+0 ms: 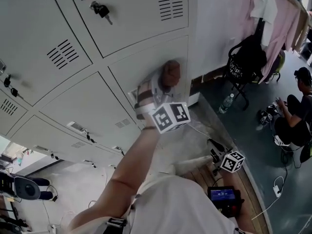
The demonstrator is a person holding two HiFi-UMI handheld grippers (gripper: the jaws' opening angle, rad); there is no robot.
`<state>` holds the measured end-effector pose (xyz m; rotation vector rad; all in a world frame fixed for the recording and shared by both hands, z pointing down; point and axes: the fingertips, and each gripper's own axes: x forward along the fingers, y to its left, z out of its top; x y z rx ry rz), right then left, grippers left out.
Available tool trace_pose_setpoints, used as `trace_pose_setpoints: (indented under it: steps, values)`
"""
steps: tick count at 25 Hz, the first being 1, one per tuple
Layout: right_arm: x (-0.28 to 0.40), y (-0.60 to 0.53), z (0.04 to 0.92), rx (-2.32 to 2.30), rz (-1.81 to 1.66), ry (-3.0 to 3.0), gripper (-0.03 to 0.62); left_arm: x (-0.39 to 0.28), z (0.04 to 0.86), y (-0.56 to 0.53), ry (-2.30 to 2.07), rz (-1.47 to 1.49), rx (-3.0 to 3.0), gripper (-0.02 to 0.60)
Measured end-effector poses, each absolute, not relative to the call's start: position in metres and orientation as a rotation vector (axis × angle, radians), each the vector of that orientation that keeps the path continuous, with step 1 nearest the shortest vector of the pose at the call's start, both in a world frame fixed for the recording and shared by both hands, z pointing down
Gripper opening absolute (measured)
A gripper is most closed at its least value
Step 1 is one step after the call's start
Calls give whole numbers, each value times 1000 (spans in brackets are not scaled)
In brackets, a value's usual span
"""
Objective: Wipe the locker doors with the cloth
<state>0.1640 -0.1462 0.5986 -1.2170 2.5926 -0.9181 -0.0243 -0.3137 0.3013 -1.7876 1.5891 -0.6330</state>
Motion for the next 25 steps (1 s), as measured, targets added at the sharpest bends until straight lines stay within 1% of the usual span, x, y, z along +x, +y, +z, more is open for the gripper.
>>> trace_pose_setpoints:
  steps: [9, 13, 15, 17, 25]
  values:
    - [109, -164, 594, -1027, -918, 2726, 20, -155, 284, -252, 1888, -491, -1740, 77]
    - [101, -164, 596, -991, -929, 2759, 20, -199, 271, -230, 2043, -343, -1605, 77]
    - [99, -162, 597, -984, -934, 2767, 20, -194, 265, -235, 2034, -321, -1590, 77]
    - [100, -161, 596, -990, -933, 2765, 20, -174, 263, -245, 1981, -329, -1602, 77]
    - [144, -151, 595, -1137, -912, 2671, 20, -54, 265, -294, 1688, -432, -1730, 77]
